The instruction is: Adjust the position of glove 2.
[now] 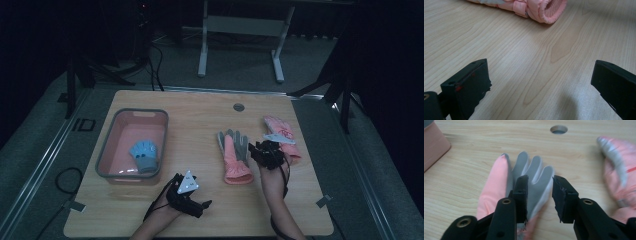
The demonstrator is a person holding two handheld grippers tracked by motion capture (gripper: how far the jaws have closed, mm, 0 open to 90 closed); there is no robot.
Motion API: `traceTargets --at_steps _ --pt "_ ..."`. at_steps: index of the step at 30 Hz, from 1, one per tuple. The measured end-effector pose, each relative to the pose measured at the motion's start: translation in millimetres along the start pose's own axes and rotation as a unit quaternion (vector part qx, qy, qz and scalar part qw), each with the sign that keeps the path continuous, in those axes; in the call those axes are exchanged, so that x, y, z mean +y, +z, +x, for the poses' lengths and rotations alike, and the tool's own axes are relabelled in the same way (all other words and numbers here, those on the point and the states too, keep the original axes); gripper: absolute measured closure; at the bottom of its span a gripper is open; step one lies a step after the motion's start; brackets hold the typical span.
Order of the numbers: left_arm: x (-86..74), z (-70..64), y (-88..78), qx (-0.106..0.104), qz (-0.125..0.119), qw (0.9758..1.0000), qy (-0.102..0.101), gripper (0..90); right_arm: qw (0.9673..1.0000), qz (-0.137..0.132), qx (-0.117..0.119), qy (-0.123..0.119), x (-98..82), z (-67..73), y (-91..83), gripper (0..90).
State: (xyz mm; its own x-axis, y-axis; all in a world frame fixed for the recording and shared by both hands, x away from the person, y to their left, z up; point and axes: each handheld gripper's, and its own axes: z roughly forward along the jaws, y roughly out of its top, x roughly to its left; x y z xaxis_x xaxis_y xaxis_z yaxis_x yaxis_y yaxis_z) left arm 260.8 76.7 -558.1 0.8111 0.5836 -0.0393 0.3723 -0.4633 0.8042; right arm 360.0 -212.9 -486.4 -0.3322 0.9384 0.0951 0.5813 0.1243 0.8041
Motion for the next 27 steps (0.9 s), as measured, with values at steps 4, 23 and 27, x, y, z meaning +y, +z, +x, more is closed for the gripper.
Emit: traceTargets --at_steps 4,23,27 --pt "-0.8 -1.2 0.0 0.003 0.006 1.0 0.006 2.1 0.9992 -0.015 0.004 -0.036 14.6 -18.8 -10.7 63.8" --pt "-2.0 -2.7 0.3 0.0 0.011 0.9999 0.012 2.2 0.9993 0.011 -0.007 -0.034 37.5 -137.6 -12.3 59.5" --pt "-2.0 -2.3 0.3 -0.001 0.011 0.9999 0.011 2.2 0.9994 0.021 -0.01 -0.025 41.7 -150.6 1.5 57.7"
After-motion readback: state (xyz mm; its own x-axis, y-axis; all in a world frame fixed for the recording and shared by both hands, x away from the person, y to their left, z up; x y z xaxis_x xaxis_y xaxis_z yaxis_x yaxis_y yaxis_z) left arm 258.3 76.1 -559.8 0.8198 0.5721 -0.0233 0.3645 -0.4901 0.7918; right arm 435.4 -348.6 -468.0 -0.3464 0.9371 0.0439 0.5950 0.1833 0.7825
